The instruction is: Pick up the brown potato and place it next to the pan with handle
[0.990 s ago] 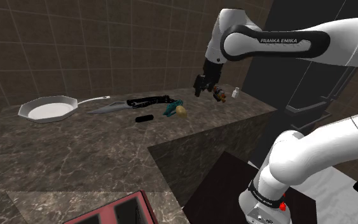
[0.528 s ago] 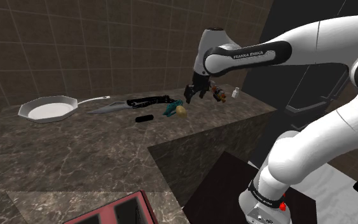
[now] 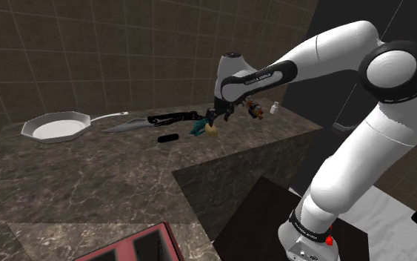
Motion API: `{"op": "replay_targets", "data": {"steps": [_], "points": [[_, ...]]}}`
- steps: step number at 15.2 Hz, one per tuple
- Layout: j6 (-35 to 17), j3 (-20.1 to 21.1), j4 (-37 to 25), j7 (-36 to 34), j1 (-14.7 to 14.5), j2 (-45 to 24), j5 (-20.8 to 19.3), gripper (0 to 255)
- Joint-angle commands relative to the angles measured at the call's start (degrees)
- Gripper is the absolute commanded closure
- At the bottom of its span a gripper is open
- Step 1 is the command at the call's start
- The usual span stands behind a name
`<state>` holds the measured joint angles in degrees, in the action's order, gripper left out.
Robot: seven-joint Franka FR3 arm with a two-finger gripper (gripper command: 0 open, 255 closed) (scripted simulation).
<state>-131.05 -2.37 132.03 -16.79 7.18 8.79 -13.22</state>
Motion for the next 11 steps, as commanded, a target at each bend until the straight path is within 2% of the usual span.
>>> {"op": "replay_targets", "data": {"steps": [1,6,11], "points": [[-2.5,-0.2,-1.7,-1.8,0.6,-4.3,-1.3,0],[-7.1,-1.4,-7.2,-5.4,1.8,-14.7,-4.3,0],[-9.8,-1.8,-7.0,-5.8,2.1,-17.1,-4.8,0]]}}
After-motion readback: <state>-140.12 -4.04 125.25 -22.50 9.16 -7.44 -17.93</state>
